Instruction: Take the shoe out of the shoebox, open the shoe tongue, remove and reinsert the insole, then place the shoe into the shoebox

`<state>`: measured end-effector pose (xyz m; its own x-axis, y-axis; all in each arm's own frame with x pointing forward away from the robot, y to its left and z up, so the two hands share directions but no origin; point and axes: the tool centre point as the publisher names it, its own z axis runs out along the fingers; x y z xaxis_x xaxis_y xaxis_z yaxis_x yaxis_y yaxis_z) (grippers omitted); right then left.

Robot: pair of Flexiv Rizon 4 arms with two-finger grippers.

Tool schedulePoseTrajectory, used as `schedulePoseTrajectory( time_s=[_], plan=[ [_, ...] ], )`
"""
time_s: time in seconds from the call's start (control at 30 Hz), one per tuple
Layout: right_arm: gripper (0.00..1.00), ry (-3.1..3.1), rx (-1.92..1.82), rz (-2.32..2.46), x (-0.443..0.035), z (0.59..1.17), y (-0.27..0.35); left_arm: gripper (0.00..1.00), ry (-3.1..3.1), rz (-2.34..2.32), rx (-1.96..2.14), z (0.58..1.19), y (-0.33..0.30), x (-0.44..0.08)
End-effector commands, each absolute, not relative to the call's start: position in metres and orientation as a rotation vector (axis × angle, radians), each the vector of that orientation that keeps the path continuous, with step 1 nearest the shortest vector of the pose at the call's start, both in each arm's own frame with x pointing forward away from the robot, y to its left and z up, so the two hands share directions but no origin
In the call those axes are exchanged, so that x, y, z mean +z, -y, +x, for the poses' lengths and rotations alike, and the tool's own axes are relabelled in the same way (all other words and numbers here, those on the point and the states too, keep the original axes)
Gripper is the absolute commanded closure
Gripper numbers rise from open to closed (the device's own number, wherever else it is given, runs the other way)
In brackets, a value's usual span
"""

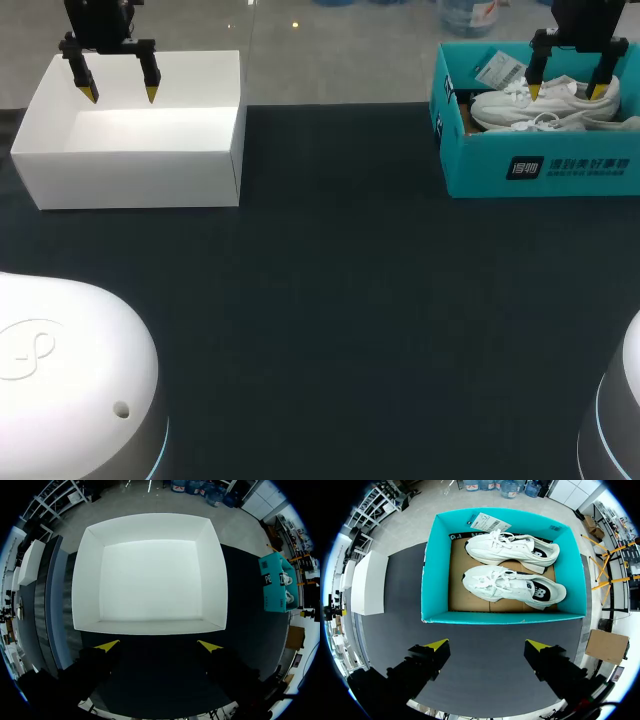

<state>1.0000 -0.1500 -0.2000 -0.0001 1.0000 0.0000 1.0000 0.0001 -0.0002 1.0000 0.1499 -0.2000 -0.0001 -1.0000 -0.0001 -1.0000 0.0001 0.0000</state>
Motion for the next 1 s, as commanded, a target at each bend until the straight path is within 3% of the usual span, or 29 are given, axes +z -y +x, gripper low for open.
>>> schedulePoseTrajectory(
  time_s=[0.03, 0.63, 1.0],
  plan=[
    [0.0, 2.221, 0.0, -2.221, -0.2, 1.0, 0.15, 0.0, -2.222, -2.221, 0.0, 1.0, -0.15, -0.2],
    [0.0, 2.221, 0.0, -2.221, -0.2, 1.0, 0.15, 0.0, -2.222, -2.221, 0.0, 1.0, -0.15, -0.2],
    [0.0, 2.223, -0.03, -2.339, -0.206, 1.015, 0.222, 0.0, -2.222, -2.221, 0.0, 1.0, -0.15, -0.2]
  ],
)
